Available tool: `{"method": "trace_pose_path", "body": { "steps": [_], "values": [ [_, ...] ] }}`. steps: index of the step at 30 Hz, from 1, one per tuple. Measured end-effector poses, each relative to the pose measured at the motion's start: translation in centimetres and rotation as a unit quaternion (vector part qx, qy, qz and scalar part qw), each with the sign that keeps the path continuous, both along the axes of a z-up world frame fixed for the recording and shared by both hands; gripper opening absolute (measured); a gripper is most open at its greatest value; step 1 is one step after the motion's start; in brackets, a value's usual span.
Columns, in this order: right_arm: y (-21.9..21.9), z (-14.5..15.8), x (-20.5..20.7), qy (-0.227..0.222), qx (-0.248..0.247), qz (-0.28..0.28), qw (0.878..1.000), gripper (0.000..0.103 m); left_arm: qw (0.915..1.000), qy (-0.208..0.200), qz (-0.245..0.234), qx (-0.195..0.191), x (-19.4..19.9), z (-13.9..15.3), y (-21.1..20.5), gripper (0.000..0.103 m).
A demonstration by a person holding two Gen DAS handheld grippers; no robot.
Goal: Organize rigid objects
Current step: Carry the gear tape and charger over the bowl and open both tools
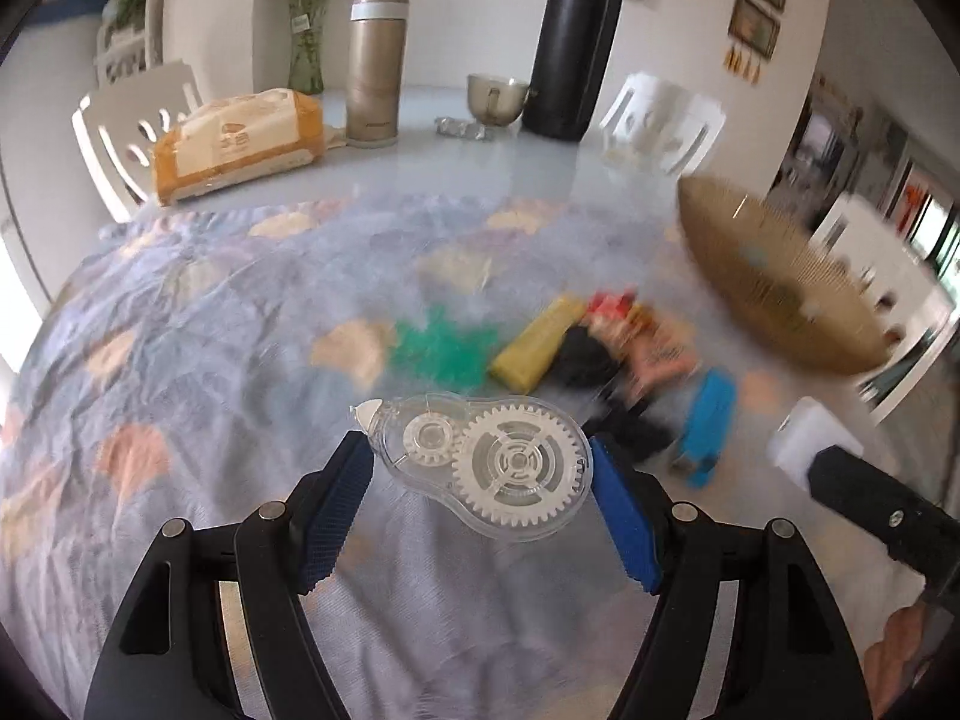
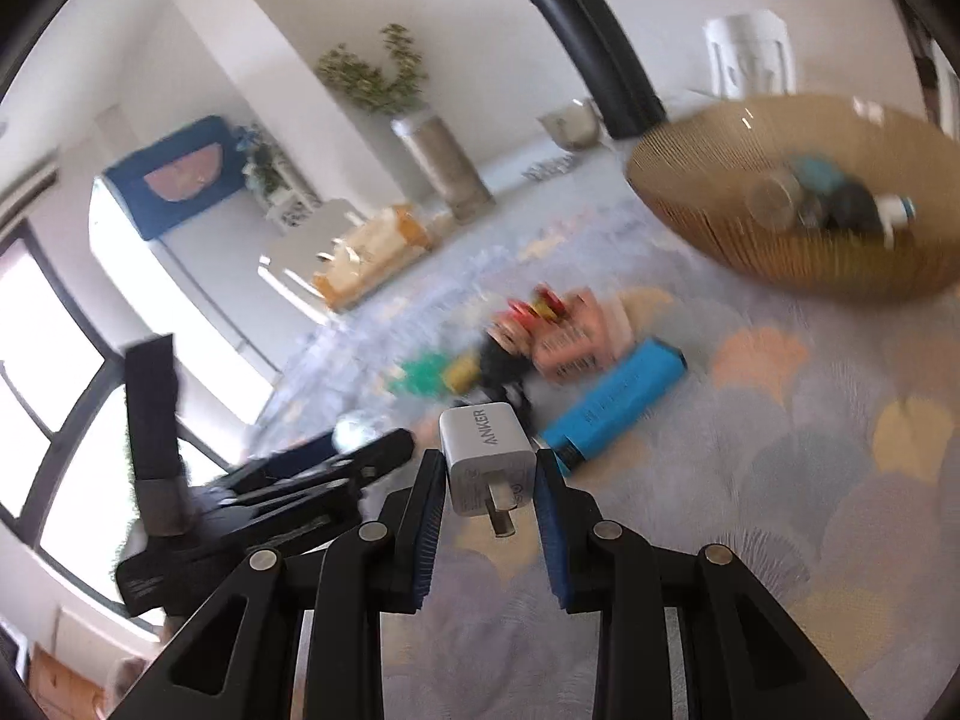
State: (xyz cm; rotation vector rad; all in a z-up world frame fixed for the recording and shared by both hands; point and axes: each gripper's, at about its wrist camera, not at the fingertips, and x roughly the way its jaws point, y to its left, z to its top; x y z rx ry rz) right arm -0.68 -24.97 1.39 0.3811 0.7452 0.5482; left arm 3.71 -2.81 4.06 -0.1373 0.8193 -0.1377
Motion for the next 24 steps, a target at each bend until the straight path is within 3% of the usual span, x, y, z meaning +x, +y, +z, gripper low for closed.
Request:
{"method": "trace_pose_path", "body": {
  "steps": [5,10,15,24],
  "values": [
    [-2.1,4.9,1.6,-0.036,-0.004,-0.021,0.999,0.029,0.9987,-0.036,-0.029,0.02,1.9,4.6,-2.6,0.072],
    [-5.0,6.8,4.9,-0.035,0.005,-0.077,0.996,0.029,0.9958,-0.057,-0.067,0.025,5.1,7.0,-7.0,0.072],
    [-8.8,6.0,8.1,0.016,0.047,-0.135,0.99,0.029,0.9932,-0.05,-0.104,0.017,8.5,6.5,-12.3,0.072],
    [-13.0,4.3,11.8,0.051,0.042,-0.204,0.977,0.029,0.9852,-0.038,-0.164,0.033,11.4,4.8,-19.2,0.072]
  ]
}}
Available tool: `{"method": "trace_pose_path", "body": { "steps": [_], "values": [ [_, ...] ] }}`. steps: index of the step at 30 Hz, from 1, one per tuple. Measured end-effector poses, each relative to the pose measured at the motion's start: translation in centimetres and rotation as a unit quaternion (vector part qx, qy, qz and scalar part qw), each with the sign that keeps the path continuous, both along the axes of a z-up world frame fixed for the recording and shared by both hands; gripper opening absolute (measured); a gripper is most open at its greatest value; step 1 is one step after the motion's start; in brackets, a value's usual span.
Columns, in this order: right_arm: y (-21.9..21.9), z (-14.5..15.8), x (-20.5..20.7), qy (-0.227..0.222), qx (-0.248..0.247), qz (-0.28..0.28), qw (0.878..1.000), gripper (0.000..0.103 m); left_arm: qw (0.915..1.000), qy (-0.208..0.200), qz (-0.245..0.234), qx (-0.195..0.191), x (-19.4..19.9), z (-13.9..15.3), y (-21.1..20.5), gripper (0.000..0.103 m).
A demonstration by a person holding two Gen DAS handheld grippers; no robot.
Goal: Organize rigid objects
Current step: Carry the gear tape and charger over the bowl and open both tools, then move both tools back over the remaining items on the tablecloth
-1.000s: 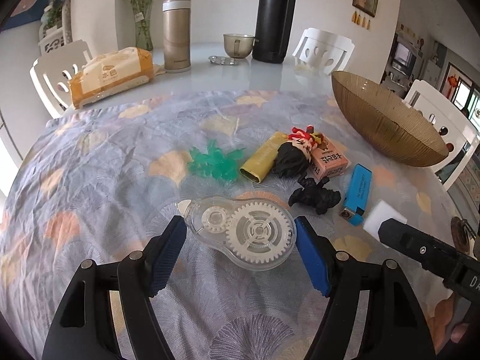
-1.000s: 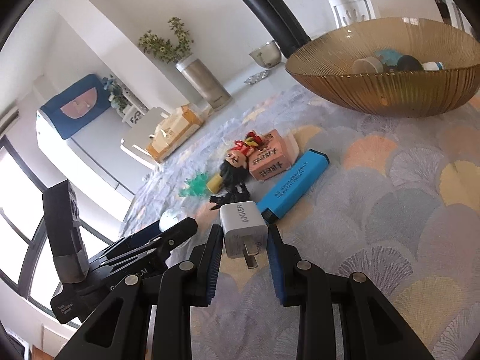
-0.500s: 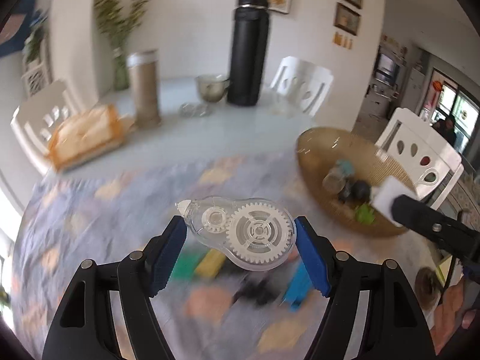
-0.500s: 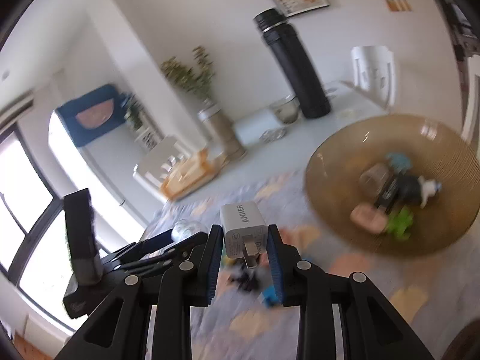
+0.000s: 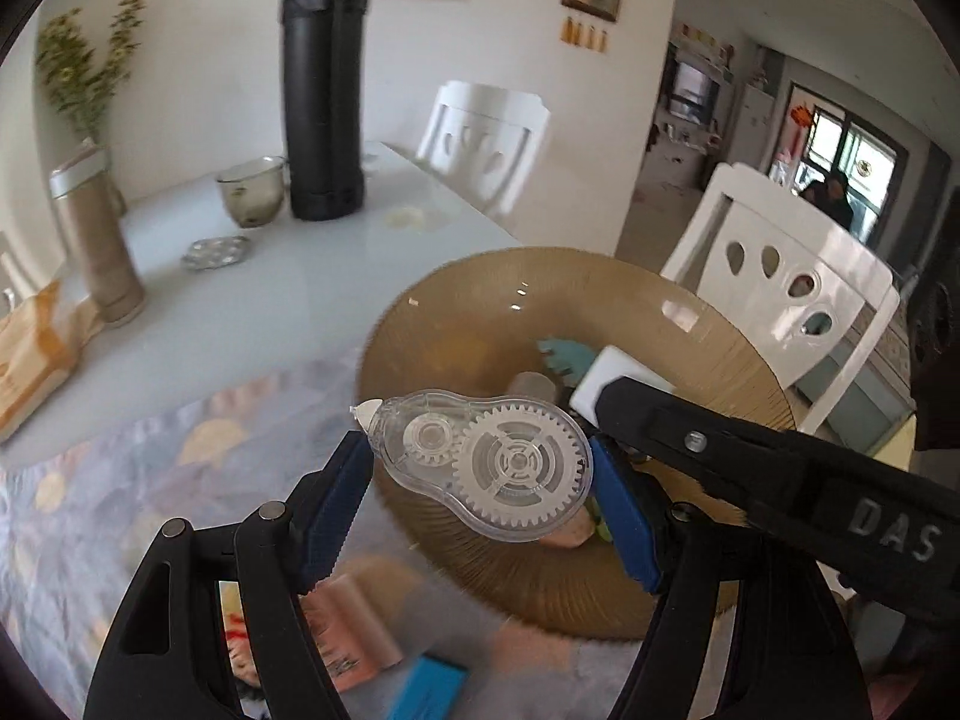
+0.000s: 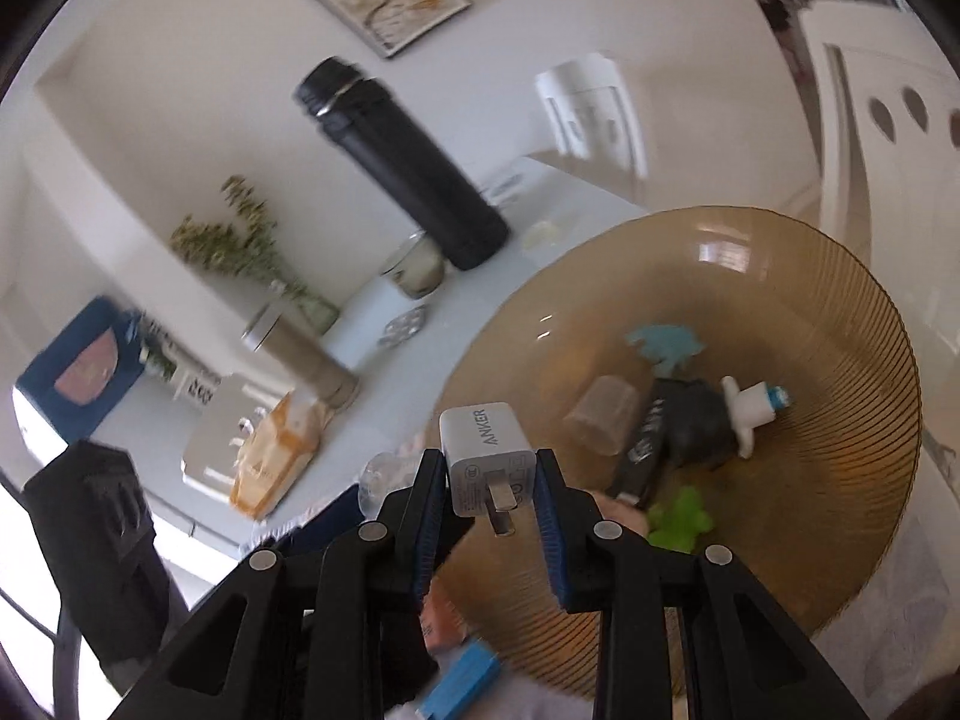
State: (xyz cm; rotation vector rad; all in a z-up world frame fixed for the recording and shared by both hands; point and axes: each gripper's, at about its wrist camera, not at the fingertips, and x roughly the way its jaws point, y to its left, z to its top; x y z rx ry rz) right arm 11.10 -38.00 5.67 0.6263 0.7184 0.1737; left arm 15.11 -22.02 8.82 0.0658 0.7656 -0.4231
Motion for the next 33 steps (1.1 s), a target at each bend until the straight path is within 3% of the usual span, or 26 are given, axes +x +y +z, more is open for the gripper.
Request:
{"method": "trace_pose_path", "body": {
  "steps": [3,4,5,6,7,13,21,28,31,33],
  "values": [
    [-1.3,-1.0,1.3,0.019,0.027,-0.006,0.999,0.031,0.9999,0.012,-0.006,0.01,1.0,-0.6,-0.6,0.075],
    [-1.8,-1.5,1.7,0.03,0.05,-0.006,0.998,0.036,0.9998,0.018,-0.006,0.008,1.2,-0.7,-0.7,0.088],
    [-2.1,-1.8,2.0,0.035,0.068,-0.01,0.997,0.064,0.9994,0.035,-0.009,0.003,1.5,-0.9,-0.6,0.102],
    [-2.5,-2.0,2.1,0.037,0.084,-0.015,0.996,0.098,0.9988,0.047,-0.008,-0.007,1.8,-1.0,-0.4,0.102],
    [-2.8,-2.1,2.0,0.033,0.097,-0.021,0.994,0.103,0.9989,0.046,-0.005,-0.011,1.8,-0.9,-0.2,0.102],
    [-3.1,-1.1,1.2,0.02,0.119,-0.033,0.992,0.103,0.9997,0.024,0.005,-0.004,1.0,0.2,1.5,0.103],
    [-0.5,0.4,-0.5,0.009,0.121,-0.028,0.992,0.103,0.9972,0.022,0.071,-0.005,0.2,2.0,8.3,0.103],
    [6.2,2.4,-2.6,-0.023,0.023,0.05,0.998,0.103,0.9911,0.02,0.131,0.008,-1.4,2.5,15.1,0.103],
    [9.2,2.1,-3.6,-0.023,-0.027,0.105,0.994,0.103,0.9864,0.038,0.16,0.007,-2.2,1.0,18.2,0.103],
    [11.1,1.2,-4.1,-0.005,-0.033,0.156,0.987,0.103,0.9827,0.052,0.178,-0.002,-2.9,-0.5,19.8,0.103]
  ]
}}
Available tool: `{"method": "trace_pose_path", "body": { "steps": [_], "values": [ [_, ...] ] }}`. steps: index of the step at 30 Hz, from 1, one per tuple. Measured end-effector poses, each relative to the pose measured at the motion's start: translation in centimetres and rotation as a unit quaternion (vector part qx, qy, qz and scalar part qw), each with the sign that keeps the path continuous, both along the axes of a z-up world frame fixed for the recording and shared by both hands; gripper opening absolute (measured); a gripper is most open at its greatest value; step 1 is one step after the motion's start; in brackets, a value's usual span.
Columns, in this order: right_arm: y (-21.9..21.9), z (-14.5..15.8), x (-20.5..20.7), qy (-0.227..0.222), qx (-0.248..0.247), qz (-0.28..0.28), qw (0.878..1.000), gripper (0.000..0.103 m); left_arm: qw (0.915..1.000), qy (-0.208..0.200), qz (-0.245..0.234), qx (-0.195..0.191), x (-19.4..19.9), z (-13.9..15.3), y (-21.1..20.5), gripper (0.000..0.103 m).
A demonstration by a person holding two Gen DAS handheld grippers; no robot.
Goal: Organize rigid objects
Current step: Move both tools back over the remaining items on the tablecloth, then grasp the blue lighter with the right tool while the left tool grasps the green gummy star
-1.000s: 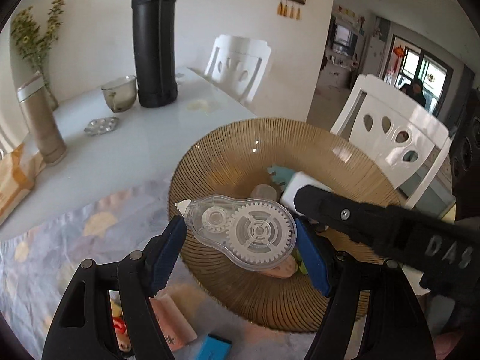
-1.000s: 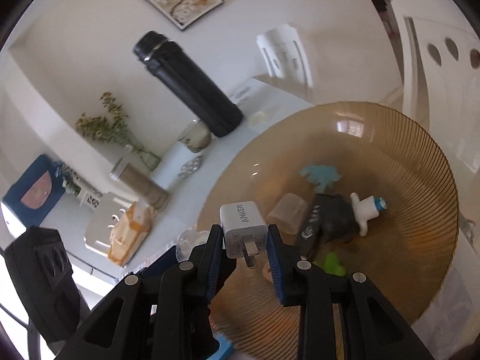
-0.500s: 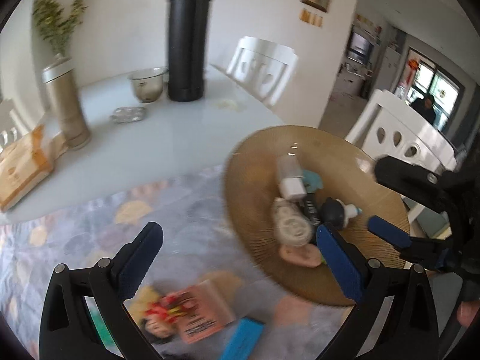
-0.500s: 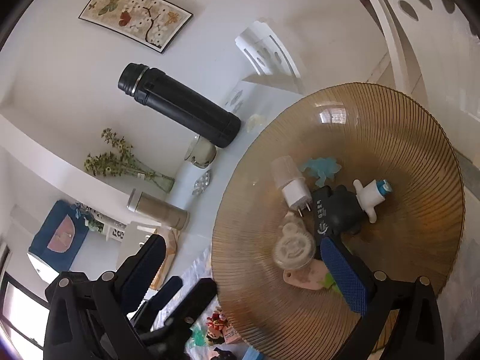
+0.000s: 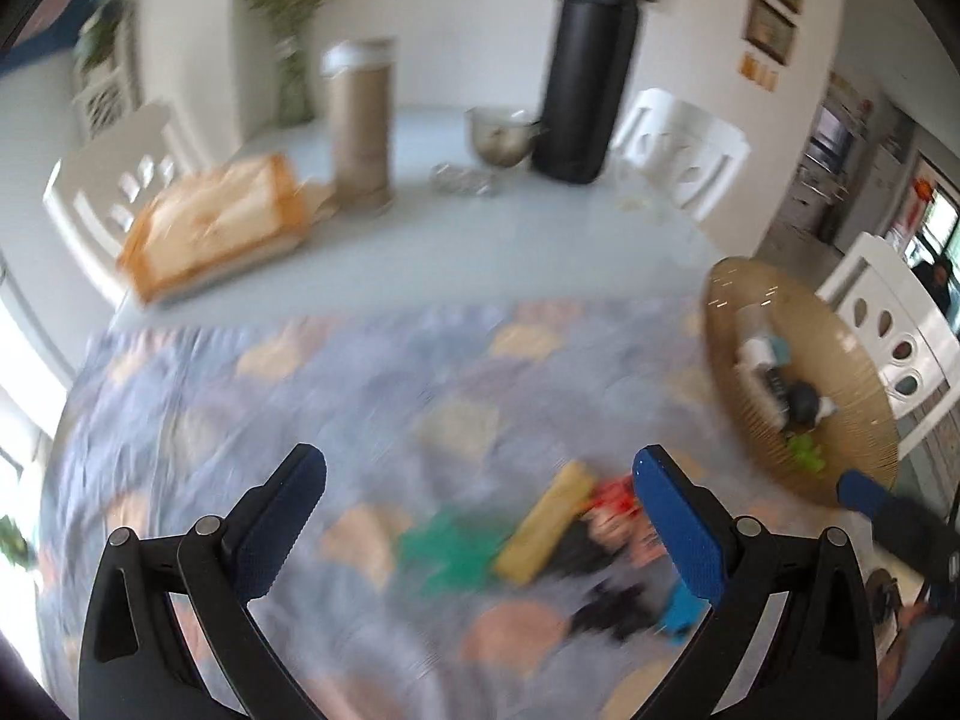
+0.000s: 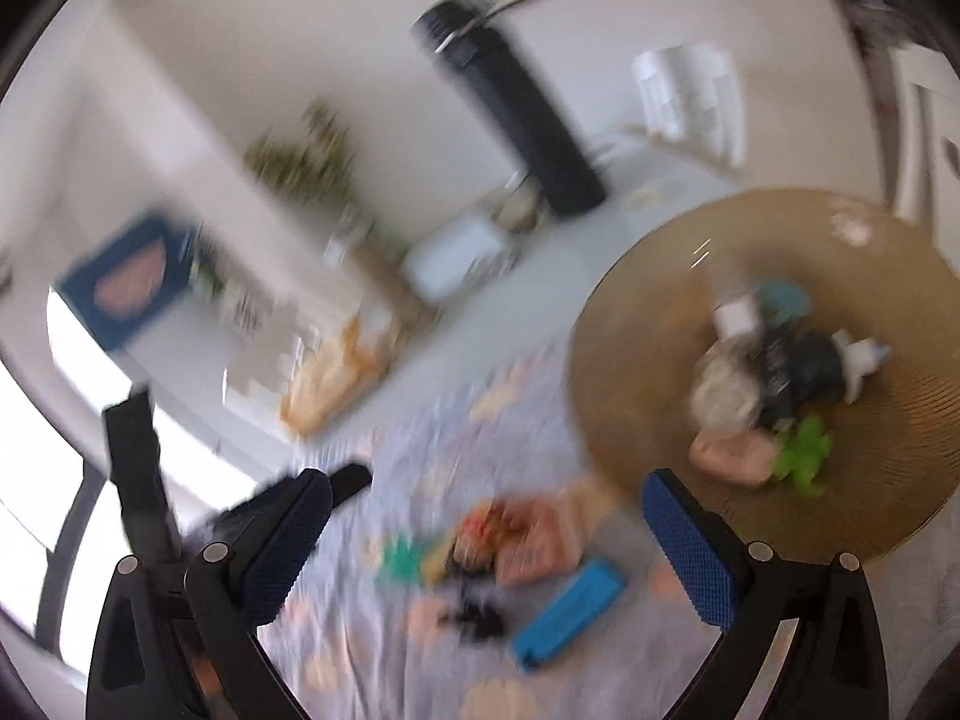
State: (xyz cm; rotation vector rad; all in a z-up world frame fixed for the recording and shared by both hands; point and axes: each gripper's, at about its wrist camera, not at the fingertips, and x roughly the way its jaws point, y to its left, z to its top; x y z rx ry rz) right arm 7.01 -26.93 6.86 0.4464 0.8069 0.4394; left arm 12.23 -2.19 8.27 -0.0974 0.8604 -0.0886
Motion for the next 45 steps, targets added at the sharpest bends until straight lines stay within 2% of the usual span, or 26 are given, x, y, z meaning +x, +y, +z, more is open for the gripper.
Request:
{"method": "trace_pose_path", "body": {
  "steps": [3,5,8,11,16,18,21,25,28,37,38,39,40,45],
  "values": [
    [2.4,-1.7,-0.8,0.008,-0.039,0.044,0.998,0.103,0.9991,0.027,0.023,-0.024,-0.6,-2.6,2.1,0.103],
    [3.8,-3.0,-1.4,-0.003,-0.09,0.058,0.994,0.103,0.9986,0.036,0.028,-0.025,-0.9,-3.6,2.7,0.103],
    [5.1,-5.0,-1.6,-0.013,-0.163,0.068,0.984,0.103,0.9982,0.05,0.03,-0.016,-0.9,-5.1,3.0,0.103],
    [5.1,-6.8,-1.3,-0.022,-0.205,0.089,0.974,0.103,0.9972,0.061,0.032,-0.027,-0.8,-6.3,3.4,0.103],
    [4.6,-8.6,-0.6,-0.012,-0.256,0.092,0.962,0.103,0.9973,0.068,0.029,-0.002,-0.7,-7.7,2.9,0.103],
    [4.7,-9.1,-0.3,-0.009,-0.266,0.101,0.959,0.103,0.998,0.055,0.022,0.02,-0.9,-7.8,2.3,0.103],
    [5.1,-10.1,0.1,-0.003,-0.295,0.115,0.949,0.103,0.9985,0.039,0.018,0.034,-1.2,-7.9,2.0,0.103],
    [5.1,-10.1,0.7,-0.001,-0.295,0.11,0.949,0.103,0.9983,0.037,0.017,0.042,-1.3,-8.0,2.0,0.103],
    [5.2,-10.0,1.0,-0.002,-0.297,0.113,0.948,0.103,0.9969,0.042,0.018,0.064,-1.1,-8.1,1.5,0.103],
    [5.2,-10.0,0.9,-0.003,-0.294,0.114,0.949,0.103,0.9971,0.043,0.019,0.059,-1.0,-8.2,1.6,0.103],
    [5.2,-10.0,1.0,-0.005,-0.293,0.113,0.949,0.101,0.9971,0.043,0.019,0.059,-1.0,-8.2,1.5,0.103],
    [5.2,-9.8,0.8,-0.009,-0.291,0.113,0.95,0.091,0.9971,0.043,0.02,0.059,-1.0,-8.2,1.6,0.103],
    [5.3,-9.7,0.7,-0.015,-0.292,0.109,0.95,0.085,0.9971,0.043,0.02,0.059,-1.0,-8.1,1.5,0.103],
    [5.4,-9.8,0.6,-0.016,-0.292,0.107,0.95,0.085,0.9971,0.043,0.026,0.058,-0.6,-8.2,1.5,0.103]
  ]
}}
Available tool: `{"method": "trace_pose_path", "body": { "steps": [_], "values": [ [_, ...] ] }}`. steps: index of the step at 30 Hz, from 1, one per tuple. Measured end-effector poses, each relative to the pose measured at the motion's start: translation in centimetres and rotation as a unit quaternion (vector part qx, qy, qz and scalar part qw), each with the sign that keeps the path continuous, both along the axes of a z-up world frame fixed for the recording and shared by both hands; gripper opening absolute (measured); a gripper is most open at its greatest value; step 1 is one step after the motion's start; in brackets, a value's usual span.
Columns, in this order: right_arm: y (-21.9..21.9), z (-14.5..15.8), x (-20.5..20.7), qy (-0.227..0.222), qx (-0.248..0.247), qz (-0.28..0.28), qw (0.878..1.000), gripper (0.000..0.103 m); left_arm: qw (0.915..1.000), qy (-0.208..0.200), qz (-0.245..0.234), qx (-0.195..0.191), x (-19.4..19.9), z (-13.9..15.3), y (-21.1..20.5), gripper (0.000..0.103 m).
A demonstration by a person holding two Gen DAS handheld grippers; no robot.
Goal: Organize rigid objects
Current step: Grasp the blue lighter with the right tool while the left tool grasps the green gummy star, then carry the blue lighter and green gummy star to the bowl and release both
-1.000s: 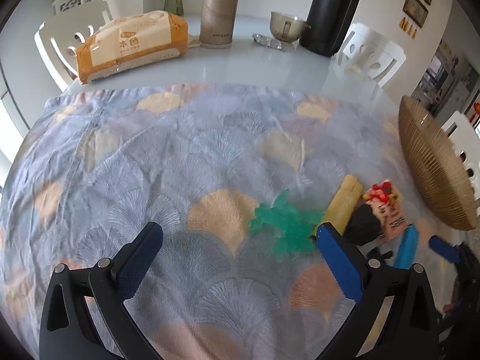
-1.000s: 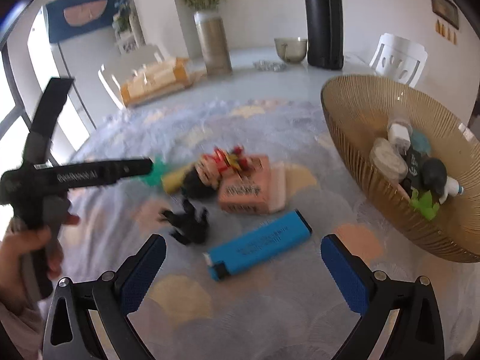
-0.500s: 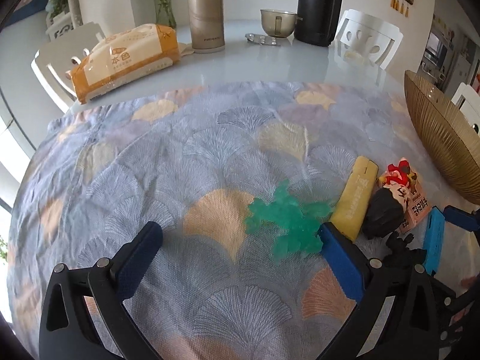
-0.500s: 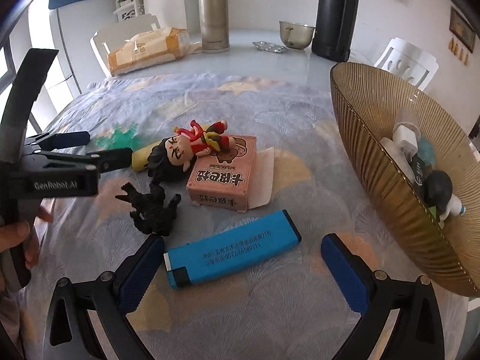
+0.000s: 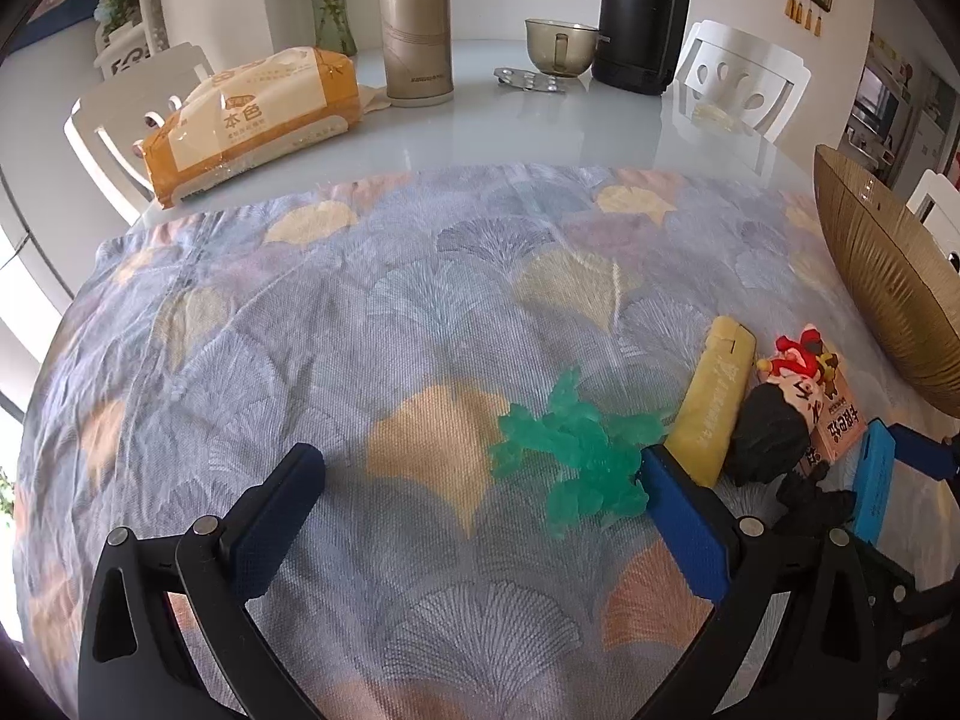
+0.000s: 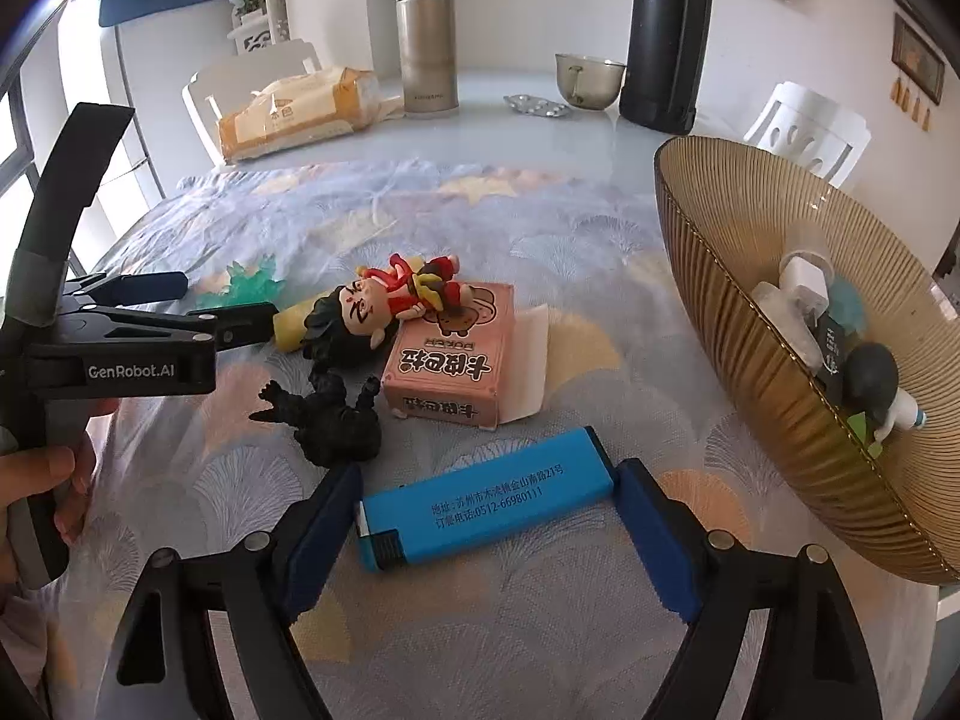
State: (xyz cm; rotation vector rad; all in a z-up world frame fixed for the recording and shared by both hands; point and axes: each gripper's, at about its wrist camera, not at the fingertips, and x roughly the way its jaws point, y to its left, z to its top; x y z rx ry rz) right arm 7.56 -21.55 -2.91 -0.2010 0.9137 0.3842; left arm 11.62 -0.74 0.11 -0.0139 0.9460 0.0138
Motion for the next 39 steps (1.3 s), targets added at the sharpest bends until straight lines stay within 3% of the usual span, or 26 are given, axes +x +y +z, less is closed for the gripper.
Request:
{"method": "trace_pose_path", "body": {
  "steps": [6,7,9,10,11,26,35,39],
  "values": [
    [0.8,0.3,-0.9,-0.02,-0.011,0.023,0.999,0.084,1.0,-0.003,-0.001,-0.004,0.0,0.0,0.1,0.1],
    [1.2,0.3,-1.2,-0.026,-0.017,0.03,0.999,0.084,1.0,-0.005,-0.003,-0.004,0.0,0.1,0.0,0.094],
    [1.7,0.3,-1.6,-0.032,-0.028,0.037,0.998,0.084,0.9998,-0.018,-0.011,-0.003,-0.3,0.4,-0.3,0.071],
    [1.9,0.2,-1.6,-0.033,-0.036,0.04,0.998,0.084,0.9996,-0.024,-0.017,-0.002,-0.5,0.6,-0.5,0.047],
    [2.1,0.1,-1.7,-0.035,-0.04,0.04,0.998,0.084,0.9992,-0.029,-0.026,0.003,-0.6,0.8,-0.9,0.043],
    [0.6,2.4,-3.5,-0.091,0.042,0.053,0.994,0.084,0.9957,-0.085,-0.027,0.022,-1.9,2.3,-1.2,0.043],
    [-0.6,4.3,-6.1,-0.158,0.107,0.08,0.978,0.084,0.9921,-0.125,-0.005,0.01,-3.0,3.2,-0.3,0.043],
    [-0.9,4.8,-7.1,-0.176,0.13,0.098,0.971,0.084,0.9864,-0.164,0.008,0.01,-4.3,4.1,0.0,0.043]
  ]
}}
